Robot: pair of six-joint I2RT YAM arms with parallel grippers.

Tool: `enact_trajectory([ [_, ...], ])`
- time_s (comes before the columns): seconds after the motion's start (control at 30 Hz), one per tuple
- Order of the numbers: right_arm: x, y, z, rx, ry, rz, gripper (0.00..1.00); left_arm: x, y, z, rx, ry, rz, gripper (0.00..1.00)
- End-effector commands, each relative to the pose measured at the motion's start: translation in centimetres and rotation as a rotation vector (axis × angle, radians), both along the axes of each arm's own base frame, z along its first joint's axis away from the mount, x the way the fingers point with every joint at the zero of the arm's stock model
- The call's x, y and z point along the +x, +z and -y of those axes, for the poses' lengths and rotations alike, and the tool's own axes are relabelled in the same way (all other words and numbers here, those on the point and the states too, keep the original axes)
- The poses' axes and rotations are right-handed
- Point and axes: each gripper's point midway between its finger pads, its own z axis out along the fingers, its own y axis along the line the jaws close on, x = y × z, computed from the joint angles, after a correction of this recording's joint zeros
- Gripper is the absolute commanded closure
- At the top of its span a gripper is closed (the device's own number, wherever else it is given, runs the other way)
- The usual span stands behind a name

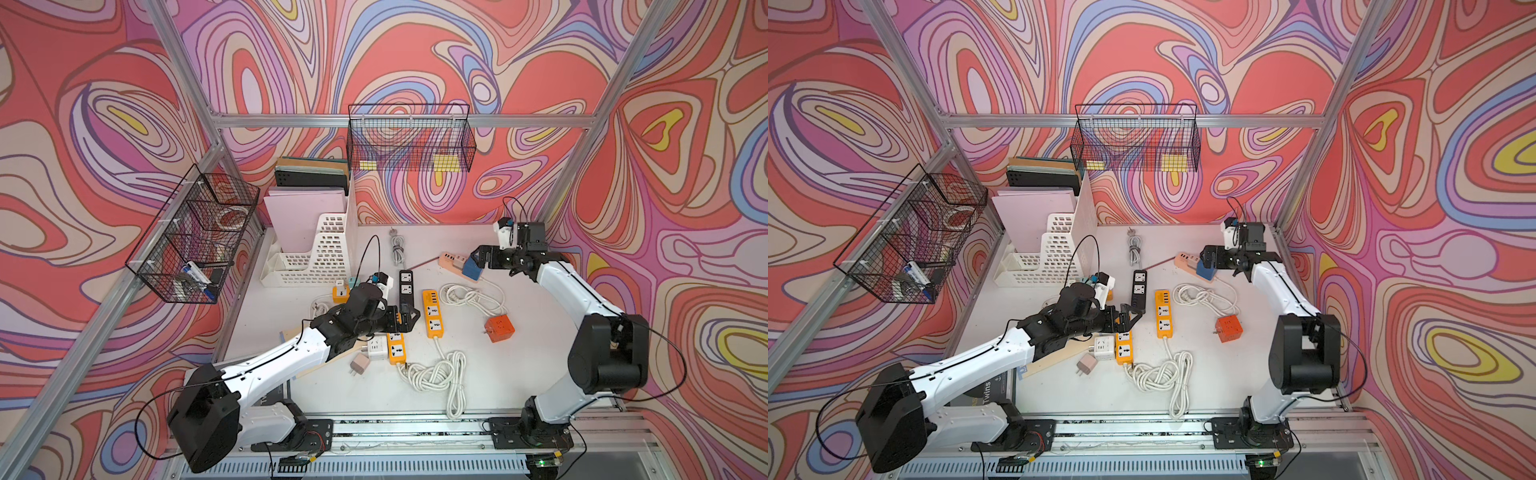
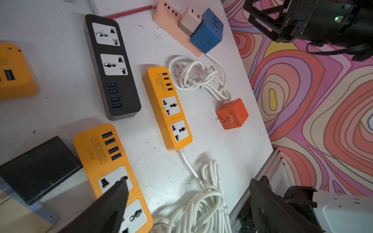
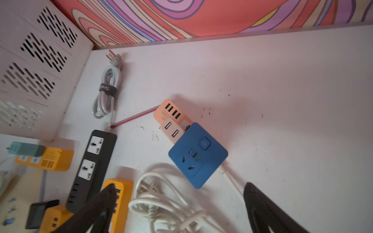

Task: Pull the plug off the socket
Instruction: Move the plug to the center of the board, then pick up the socket from the center of the board.

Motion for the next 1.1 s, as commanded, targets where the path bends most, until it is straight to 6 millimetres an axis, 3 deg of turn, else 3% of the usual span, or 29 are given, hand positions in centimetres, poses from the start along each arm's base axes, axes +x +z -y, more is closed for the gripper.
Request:
enact_trajectory([
  [0.0,-0.9,-3.4,0.6,-0.233,0.231,-0.060,0.02,0.8,-0.6,-0.7,-0.003,0.051,-0.020,0.01],
  [0.17,0.7,-6.7,0.2,-0.308,0.405,-0.106,0.02,1.1,-0.7,-1.0,0.018,0.072,-0.032,0.01],
  [0.4,3.9,-10.2,1.6,-0.430,0.441,-0.155,0.07,1.4,-1.3,-0.8,0.017,0.096,-0.082,0.01],
  [0.5,4.6,-10.9,0.4,-0.387,0.480,-0.152,0.16,1.6,-1.4,-0.5,0.022,0.101,-0.104,0.01],
  [0.7,3.8,-12.2,-3.1,-0.378,0.594,-0.147,0.30,2.0,-0.5,0.2,0.016,0.092,-0.114,0.01],
  [0.8,3.9,-11.0,-3.4,-0.400,0.569,-0.108,0.35,1.9,-0.2,0.3,0.000,0.088,-0.117,0.01],
  [0.93,3.9,-6.9,-3.3,-0.387,0.479,-0.010,0.42,1.7,0.0,0.4,-0.034,0.091,-0.110,0.01],
  [1.07,2.4,-3.0,-3.9,-0.331,0.436,0.045,0.59,1.7,0.5,0.7,-0.078,0.084,-0.097,0.02],
])
